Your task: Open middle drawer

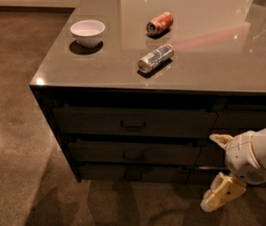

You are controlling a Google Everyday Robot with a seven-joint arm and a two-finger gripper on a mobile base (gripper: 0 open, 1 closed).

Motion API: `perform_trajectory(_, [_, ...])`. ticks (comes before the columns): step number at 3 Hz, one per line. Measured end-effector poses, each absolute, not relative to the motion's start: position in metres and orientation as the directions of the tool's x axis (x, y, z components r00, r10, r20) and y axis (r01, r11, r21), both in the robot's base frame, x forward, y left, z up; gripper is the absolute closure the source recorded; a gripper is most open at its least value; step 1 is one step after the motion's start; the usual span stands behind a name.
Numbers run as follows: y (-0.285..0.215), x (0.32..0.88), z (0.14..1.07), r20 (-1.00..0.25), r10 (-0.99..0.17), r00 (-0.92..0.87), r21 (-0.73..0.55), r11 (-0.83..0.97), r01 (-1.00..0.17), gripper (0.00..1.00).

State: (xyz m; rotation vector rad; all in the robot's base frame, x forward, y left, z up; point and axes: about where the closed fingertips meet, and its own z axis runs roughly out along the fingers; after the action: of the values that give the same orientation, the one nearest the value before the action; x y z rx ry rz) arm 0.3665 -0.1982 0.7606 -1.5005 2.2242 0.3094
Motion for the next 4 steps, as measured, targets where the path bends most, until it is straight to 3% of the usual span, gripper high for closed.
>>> perform_trajectory(1, [-0.192, 0.372, 0.753, -0.447, -0.837, -0.317, -0.048, 0.376, -0.925, 0.00])
perform_trajectory(3, [-0.234, 0.407, 0.605, -0.404, -0.879, -0.252, -0.098, 0.315, -0.944, 0.00])
perform_trajectory(4, [-0.254, 0.420, 0.557, -0.426, -0.859, -0.283, -0.160, 0.379, -0.911, 0.00])
